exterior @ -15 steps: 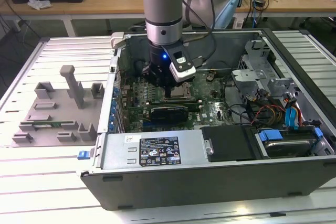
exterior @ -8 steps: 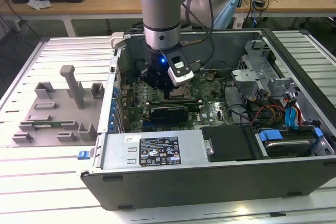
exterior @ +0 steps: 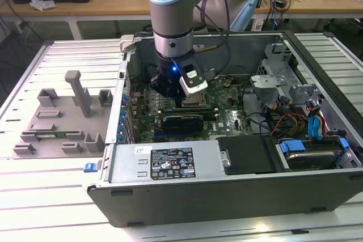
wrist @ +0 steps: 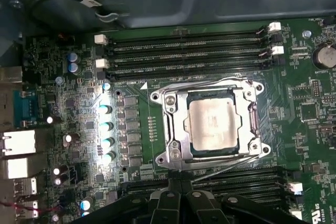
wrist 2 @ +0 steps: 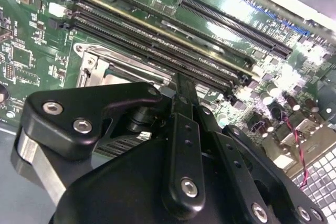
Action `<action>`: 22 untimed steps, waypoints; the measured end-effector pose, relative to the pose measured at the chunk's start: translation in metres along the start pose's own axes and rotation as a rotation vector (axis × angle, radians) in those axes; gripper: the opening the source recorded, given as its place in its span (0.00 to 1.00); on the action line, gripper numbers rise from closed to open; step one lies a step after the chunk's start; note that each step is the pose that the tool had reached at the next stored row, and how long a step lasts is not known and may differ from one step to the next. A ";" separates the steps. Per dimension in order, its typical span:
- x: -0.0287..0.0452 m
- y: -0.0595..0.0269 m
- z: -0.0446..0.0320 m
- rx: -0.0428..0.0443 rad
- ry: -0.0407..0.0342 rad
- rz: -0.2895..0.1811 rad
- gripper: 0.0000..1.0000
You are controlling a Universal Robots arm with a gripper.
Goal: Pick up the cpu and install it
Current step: 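Install the second cpu locking lever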
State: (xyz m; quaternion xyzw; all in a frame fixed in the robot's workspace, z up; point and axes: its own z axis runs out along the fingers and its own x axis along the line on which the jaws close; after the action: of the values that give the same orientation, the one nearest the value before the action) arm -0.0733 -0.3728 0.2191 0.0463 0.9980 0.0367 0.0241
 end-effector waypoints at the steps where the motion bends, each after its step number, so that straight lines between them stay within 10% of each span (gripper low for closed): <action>1: -0.0002 -0.0026 0.0003 -0.0107 0.0010 0.001 0.11; 8: -0.0009 -0.0135 0.0020 -0.0794 0.0071 0.004 0.11; 13: -0.0009 -0.0215 0.0048 -0.1120 0.0101 0.006 0.11; 16: -0.0003 -0.0240 0.0065 -0.1528 0.0136 0.008 0.11; 22: 0.0057 -0.0273 0.0145 -0.1948 0.0164 0.010 0.11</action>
State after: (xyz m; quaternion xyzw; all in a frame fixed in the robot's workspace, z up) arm -0.0808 -0.3983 0.2023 0.0483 0.9896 0.1341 0.0201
